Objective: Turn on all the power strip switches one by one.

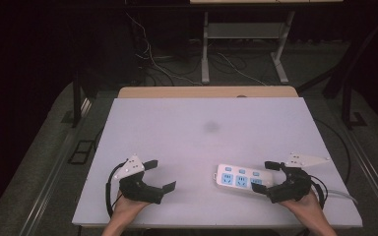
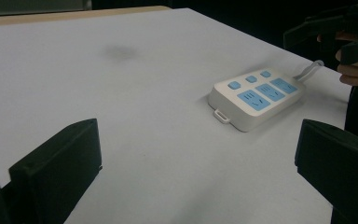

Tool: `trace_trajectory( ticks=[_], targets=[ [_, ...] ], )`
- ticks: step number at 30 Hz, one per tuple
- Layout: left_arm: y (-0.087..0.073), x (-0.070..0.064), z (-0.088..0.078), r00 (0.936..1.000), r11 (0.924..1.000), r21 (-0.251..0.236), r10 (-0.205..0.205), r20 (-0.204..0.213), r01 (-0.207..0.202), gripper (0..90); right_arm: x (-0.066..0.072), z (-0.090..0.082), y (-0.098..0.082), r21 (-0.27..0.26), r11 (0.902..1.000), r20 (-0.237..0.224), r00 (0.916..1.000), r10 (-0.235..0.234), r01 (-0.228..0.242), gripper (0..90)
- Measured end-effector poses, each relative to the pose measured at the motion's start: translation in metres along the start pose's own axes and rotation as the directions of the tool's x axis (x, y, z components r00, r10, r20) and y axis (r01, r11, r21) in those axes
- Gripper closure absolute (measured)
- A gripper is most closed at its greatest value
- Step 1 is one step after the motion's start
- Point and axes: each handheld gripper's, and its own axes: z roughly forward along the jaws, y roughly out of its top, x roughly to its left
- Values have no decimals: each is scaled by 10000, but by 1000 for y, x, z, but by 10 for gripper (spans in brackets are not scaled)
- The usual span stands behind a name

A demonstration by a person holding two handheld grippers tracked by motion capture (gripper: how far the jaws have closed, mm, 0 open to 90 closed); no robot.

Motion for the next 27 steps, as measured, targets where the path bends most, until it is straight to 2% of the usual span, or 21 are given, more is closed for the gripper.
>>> trace_trajectory(
  ticks=[16, 23, 27],
  targets=[
    [-1, 0, -1, 10000, 9999, 62, -79, -2, 79, 0, -3, -12, -1, -154, 9999, 183, 9998, 33, -30, 6],
    [-1, -1, 1, 10000, 9998, 191, -85, 47, 84, 0, -2, -12, 1, -14, 9999, 149, 9998, 104, -104, 6],
    [-1, -1, 1, 10000, 9996, 260, -57, 55, 55, 0, 1, -11, 3, 120, 9999, 124, 9999, -10, 9, 6]
  ],
)
